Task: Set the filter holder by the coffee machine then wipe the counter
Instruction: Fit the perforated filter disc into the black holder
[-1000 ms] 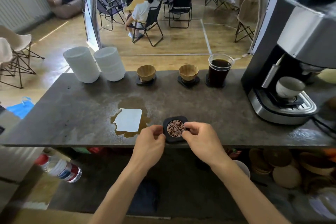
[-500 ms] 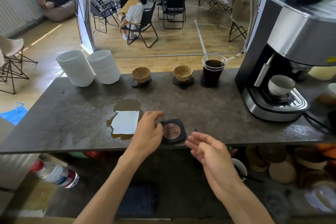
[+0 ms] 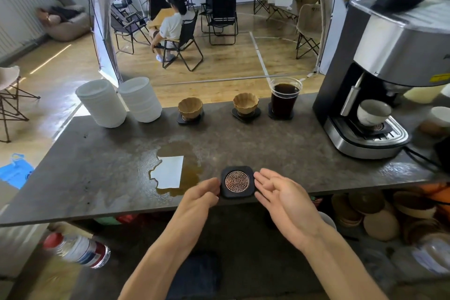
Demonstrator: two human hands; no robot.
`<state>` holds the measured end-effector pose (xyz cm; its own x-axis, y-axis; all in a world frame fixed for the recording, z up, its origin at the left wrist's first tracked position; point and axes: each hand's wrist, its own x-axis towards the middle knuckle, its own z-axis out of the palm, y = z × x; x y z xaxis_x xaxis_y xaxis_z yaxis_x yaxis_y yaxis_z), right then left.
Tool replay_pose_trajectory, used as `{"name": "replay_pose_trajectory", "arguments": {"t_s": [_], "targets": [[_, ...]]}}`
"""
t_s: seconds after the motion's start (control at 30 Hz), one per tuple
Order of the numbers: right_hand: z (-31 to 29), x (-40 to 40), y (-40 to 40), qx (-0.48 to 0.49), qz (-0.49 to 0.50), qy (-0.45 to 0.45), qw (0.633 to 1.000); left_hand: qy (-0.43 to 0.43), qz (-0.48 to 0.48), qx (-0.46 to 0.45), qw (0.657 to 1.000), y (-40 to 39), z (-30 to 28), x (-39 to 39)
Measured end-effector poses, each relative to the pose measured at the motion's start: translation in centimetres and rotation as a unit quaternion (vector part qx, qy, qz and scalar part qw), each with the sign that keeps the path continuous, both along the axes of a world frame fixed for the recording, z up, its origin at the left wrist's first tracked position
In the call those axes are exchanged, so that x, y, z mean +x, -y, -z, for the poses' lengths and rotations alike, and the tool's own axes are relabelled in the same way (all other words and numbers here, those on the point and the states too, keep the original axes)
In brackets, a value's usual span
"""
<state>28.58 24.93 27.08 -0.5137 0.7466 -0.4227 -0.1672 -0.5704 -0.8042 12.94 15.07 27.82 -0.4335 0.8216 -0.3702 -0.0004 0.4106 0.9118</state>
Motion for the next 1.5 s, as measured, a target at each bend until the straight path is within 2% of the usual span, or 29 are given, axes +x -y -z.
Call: {"name": "replay_pose_trajectory", "arguments": {"t_s": [0.07, 0.2, 0.3, 0.57, 0.67, 0.8, 0.87, 0.93, 1.03, 1.13, 1.23, 1.5], "targets": [[0.0, 0.0, 0.2, -0.003, 0.002, -0.012, 1.0, -0.009, 0.004, 0.011, 1.0, 0.1, 0.2, 0.1], [-0.5, 1.4, 0.8, -0.012, 0.053, -0.056, 0.997, -0.112, 0.013, 0.055, 0.992, -0.1, 0.4, 0.8], [-1.2, 4.5, 0.2, -0.016, 0.091, -0.085, 0.992, -0.148, 0.048, 0.081, 0.984, -1.6, -0.1, 2.7], [-3.5, 20.3, -5.4, 0.04, 0.206, -0.086, 0.974, -0.118, 0.18, 0.139, 0.967, -10.7, -3.1, 16.3], [-4.1, 27.2, -8.2, 0.098, 0.262, -0.051, 0.959, -0.089, 0.209, 0.15, 0.962, -14.8, -3.6, 23.1], [-5.0, 34.6, -13.0, 0.174, 0.357, 0.077, 0.915, -0.067, 0.271, 0.14, 0.95, -21.1, -3.2, 30.4], [-4.8, 37.0, -16.2, 0.198, 0.376, 0.157, 0.891, -0.096, 0.31, 0.126, 0.938, -24.6, -2.9, 32.9], [-4.0, 38.6, -18.9, 0.205, 0.359, 0.221, 0.883, -0.171, 0.34, 0.114, 0.918, -27.6, -2.9, 34.4], [-2.7, 39.7, -20.3, 0.179, 0.309, 0.254, 0.899, -0.231, 0.38, 0.082, 0.892, -30.8, -3.0, 35.7], [-1.3, 39.6, -20.4, 0.142, 0.27, 0.234, 0.923, -0.225, 0.408, 0.054, 0.883, -32.5, -2.3, 36.3], [-0.7, 39.1, -20.5, 0.112, 0.248, 0.223, 0.936, -0.202, 0.41, 0.056, 0.888, -33.0, -1.7, 36.2], [-1.5, 39.0, -19.4, 0.09, 0.257, 0.145, 0.951, -0.193, 0.346, 0.139, 0.908, -30.2, -1.1, 35.7]]}}
